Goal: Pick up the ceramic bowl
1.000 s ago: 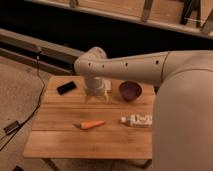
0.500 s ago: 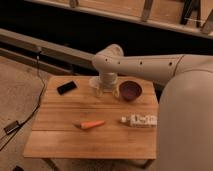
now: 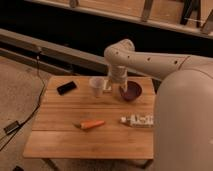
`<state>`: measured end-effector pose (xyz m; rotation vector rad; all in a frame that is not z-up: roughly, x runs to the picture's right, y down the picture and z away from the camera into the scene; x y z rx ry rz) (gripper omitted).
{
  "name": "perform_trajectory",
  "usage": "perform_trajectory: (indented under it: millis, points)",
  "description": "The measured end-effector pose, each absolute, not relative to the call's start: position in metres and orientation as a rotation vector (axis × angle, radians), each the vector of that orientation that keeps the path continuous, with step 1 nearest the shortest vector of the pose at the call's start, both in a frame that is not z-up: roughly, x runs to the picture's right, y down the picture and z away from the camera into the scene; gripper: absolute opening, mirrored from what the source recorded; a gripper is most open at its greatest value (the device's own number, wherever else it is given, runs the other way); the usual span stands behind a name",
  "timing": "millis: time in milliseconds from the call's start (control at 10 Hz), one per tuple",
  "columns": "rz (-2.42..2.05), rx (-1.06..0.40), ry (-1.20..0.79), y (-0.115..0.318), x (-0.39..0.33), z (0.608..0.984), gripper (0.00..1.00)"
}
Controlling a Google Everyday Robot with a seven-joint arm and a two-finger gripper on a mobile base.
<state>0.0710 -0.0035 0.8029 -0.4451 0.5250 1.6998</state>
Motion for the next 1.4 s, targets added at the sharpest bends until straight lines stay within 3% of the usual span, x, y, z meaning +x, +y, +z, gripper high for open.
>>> perform_trajectory:
  millis: [600,1400]
  points:
    - [1.757,-0.468,0.529,-0.039,0.099,0.858,0.65]
    - [1.745,-0.527,0.601,-0.024,0.111,0.924,0.65]
